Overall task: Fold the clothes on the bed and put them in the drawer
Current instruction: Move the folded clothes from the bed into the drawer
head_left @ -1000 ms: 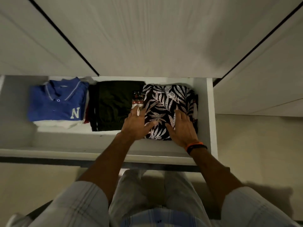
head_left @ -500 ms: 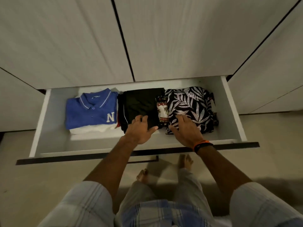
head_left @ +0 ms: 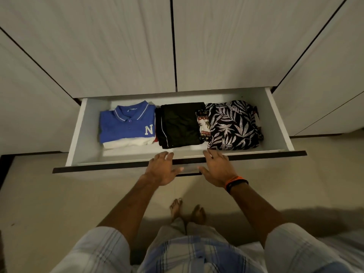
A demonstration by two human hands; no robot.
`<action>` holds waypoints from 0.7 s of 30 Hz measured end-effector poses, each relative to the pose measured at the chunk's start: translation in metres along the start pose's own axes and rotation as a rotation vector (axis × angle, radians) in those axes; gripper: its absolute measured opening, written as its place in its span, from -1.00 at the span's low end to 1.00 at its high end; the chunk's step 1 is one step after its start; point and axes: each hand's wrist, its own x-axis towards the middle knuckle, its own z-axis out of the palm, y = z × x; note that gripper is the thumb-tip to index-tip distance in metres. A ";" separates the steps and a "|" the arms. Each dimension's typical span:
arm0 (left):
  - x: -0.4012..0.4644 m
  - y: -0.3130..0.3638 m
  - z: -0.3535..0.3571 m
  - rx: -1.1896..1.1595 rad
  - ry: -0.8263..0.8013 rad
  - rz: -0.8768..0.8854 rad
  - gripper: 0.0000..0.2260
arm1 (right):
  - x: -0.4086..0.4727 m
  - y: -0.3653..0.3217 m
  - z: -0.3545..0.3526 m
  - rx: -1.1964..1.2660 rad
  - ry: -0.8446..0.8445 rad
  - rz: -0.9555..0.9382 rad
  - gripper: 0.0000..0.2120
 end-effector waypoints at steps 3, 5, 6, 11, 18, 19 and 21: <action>-0.007 -0.004 0.011 0.046 0.004 -0.002 -0.26 | -0.008 -0.007 0.007 -0.033 -0.045 0.002 -0.29; -0.016 -0.005 0.018 0.064 0.010 -0.003 -0.24 | -0.014 -0.012 0.015 -0.072 -0.103 0.005 -0.26; -0.018 -0.004 0.022 0.064 0.000 0.000 -0.23 | -0.016 -0.013 0.018 -0.080 -0.133 0.012 -0.25; -0.028 -0.014 0.038 0.053 -0.119 -0.010 -0.12 | -0.027 -0.024 0.033 -0.112 -0.152 0.004 -0.18; -0.024 -0.017 0.048 0.103 -0.129 0.010 -0.06 | -0.024 -0.029 0.047 -0.174 -0.175 -0.008 -0.09; -0.023 -0.018 0.049 0.108 -0.140 0.013 -0.07 | -0.024 -0.029 0.048 -0.174 -0.174 -0.001 -0.07; -0.020 -0.020 0.051 0.114 -0.160 0.019 -0.08 | -0.021 -0.029 0.048 -0.170 -0.172 0.012 -0.05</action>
